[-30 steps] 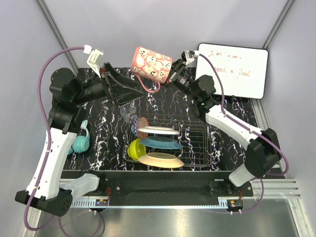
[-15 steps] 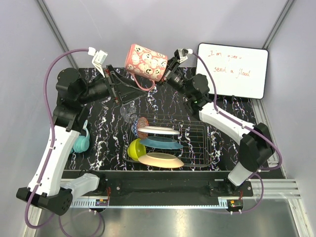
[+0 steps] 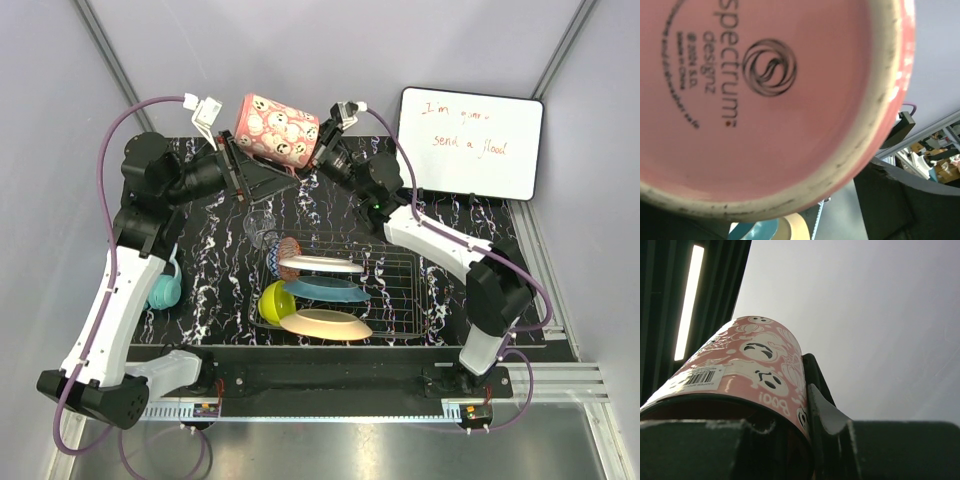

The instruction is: Load the mixed dishes into the dish rack

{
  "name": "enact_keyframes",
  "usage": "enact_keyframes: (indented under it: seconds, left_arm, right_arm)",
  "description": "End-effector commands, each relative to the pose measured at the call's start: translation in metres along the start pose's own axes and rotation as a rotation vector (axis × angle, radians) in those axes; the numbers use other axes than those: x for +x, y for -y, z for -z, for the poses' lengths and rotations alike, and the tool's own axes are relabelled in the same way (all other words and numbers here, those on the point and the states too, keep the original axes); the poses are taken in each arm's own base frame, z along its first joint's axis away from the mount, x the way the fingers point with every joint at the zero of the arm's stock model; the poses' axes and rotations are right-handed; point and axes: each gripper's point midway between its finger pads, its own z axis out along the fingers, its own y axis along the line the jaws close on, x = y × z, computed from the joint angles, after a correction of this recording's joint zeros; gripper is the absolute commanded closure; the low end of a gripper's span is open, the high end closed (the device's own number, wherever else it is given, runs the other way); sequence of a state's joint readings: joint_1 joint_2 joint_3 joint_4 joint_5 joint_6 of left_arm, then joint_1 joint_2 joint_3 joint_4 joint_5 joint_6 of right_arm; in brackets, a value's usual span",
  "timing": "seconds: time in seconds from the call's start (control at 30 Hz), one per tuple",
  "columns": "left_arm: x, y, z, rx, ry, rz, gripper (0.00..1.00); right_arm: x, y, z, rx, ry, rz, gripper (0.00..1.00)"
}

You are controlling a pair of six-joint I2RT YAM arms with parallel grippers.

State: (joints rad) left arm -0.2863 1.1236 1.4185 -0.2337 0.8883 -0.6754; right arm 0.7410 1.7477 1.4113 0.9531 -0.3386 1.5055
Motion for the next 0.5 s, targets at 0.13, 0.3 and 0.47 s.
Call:
enact_keyframes:
  seconds: [0.13,0.3,0.47]
  left_arm:
    - [-0.014,0.019,0.000,0.058,0.045,-0.040,0.39]
    - [-0.012,0.019,0.001,0.059,0.044,-0.035,0.57]
    - [-0.013,0.021,0.002,0.063,0.045,-0.045,0.61]
  right_arm:
    - [0.012,-0.070,-0.016,-0.211,-0.010,0.038,1.00]
    - [0.028,-0.074,-0.025,-0.203,-0.052,0.074,1.00]
    - [0.038,-0.071,-0.029,-0.188,-0.083,0.087,1.00]
